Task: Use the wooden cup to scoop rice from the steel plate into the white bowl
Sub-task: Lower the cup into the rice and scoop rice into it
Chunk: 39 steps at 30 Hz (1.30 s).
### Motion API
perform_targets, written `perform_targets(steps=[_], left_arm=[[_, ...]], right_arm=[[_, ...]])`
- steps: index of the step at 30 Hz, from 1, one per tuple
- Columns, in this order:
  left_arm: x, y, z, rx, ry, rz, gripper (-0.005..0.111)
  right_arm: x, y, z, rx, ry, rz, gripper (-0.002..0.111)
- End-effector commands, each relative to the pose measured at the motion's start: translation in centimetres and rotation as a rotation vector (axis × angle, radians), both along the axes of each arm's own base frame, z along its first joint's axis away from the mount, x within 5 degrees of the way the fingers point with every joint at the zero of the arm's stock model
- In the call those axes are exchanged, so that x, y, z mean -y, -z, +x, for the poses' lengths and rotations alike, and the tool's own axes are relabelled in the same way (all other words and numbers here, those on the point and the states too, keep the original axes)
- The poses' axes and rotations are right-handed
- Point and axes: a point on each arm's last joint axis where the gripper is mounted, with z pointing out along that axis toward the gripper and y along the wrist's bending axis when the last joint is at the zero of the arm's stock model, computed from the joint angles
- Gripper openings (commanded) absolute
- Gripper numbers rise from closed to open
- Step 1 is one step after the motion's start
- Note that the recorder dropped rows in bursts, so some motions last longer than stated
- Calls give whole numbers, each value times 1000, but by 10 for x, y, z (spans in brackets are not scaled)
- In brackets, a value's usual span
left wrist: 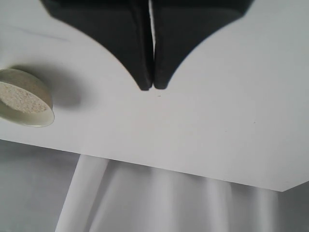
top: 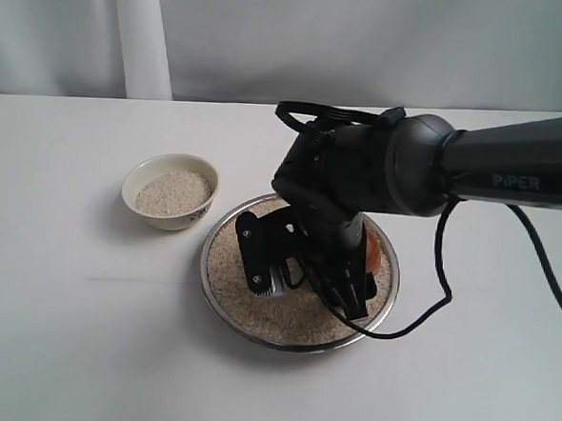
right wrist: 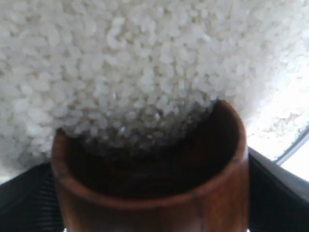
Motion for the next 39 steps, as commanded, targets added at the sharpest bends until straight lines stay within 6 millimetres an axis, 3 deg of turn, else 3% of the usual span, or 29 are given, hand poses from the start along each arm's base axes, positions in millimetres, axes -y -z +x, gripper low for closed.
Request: perform_targets(steps=[1, 7, 16, 26, 39], left_arm=[[0, 0, 1, -1, 2, -6, 0], [0, 0, 1, -1, 2, -6, 0], [0, 0, 1, -1, 2, -6, 0], [0, 0, 1, -1, 2, -6, 0], [0, 0, 1, -1, 2, -6, 0]], right_arm=[[-10, -10, 2, -17, 39, 90, 0], [-13, -12, 1, -50, 81, 122, 0], [-19, 15, 2, -101, 101, 137, 0], [-38, -9, 11, -95, 153, 285, 0], [-27, -8, 19, -141, 242, 329, 0]])
